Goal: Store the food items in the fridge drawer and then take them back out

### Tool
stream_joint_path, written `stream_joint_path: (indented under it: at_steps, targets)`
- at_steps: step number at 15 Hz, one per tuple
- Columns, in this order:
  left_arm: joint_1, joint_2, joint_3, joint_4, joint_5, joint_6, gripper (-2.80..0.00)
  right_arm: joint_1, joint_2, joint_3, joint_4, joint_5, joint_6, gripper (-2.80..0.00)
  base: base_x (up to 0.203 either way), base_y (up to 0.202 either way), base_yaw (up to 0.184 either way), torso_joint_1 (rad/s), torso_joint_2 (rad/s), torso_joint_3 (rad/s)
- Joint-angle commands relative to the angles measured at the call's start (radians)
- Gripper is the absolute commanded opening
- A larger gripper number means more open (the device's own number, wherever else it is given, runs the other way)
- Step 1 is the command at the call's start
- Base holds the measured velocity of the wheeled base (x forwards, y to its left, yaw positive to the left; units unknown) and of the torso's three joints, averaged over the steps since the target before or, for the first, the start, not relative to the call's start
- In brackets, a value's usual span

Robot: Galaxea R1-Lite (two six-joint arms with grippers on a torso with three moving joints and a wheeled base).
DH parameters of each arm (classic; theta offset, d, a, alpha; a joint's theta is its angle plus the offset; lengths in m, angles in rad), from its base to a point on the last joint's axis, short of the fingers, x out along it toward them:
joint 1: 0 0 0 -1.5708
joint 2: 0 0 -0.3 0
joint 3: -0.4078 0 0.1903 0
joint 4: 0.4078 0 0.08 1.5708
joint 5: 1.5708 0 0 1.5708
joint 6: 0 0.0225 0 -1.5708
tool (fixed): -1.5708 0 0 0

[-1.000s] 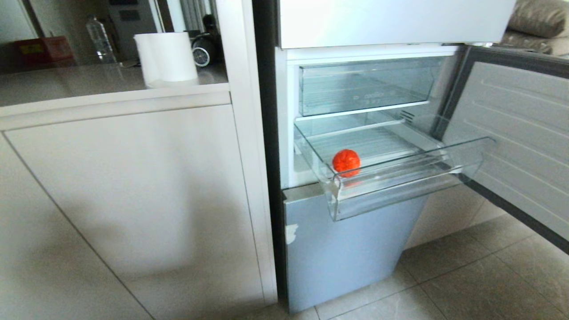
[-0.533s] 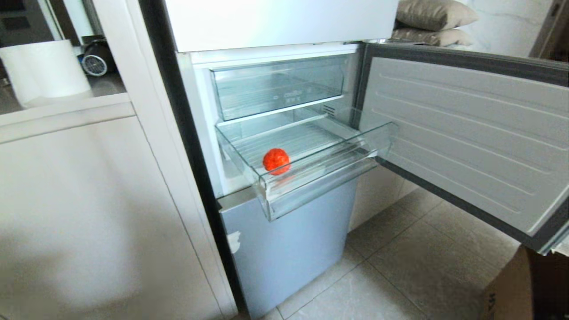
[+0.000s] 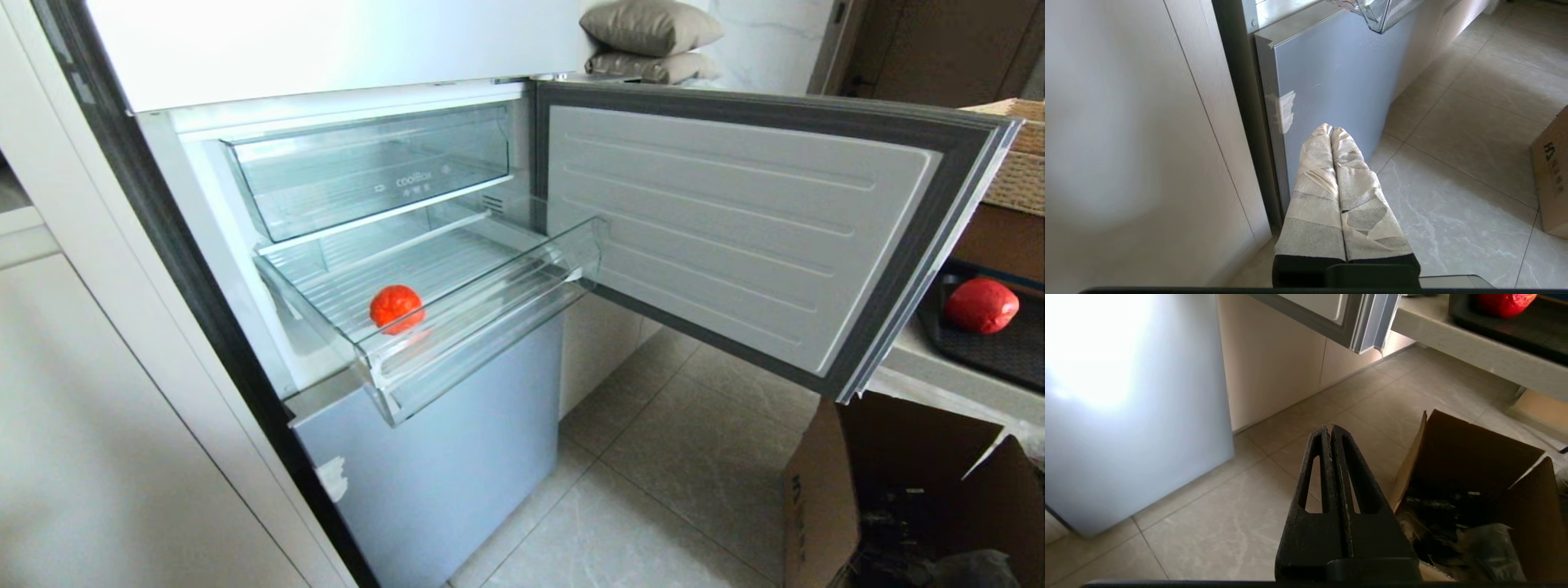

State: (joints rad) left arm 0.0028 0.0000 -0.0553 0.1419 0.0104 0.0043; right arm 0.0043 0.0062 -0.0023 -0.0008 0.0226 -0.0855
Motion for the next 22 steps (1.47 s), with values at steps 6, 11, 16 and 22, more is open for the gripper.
stream_joint_path:
  at_steps: [6, 11, 16, 22]
  targets:
    - [0.0, 0.002, 0.0, 0.001, 0.0, 0.0, -2.8, -0.294, 0.601, -0.211, -0.194, -0.061, 0.249, -2.8, 0.0, 0.0, 0.0, 0.0, 0.0, 0.0]
    - [0.0, 0.002, 0.0, 0.001, 0.0, 0.0, -2.8, -0.782, 0.887, -0.362, -0.238, 0.273, 0.244, 0.0, 0.0, 0.0, 0.0, 0.0, 0.0, 0.0]
    - [0.0, 0.002, 0.0, 0.001, 0.0, 0.0, -2.8, -0.87, 1.154, -0.523, -0.322, 0.347, 0.235, 0.0, 0.0, 0.0, 0.0, 0.0, 0.0, 0.0]
    - [0.0, 0.002, 0.0, 0.001, 0.0, 0.0, -2.8, -0.873, 1.588, -0.816, -0.478, 0.344, 0.196, 0.0, 0.0, 0.0, 0.0, 0.0, 0.0, 0.0]
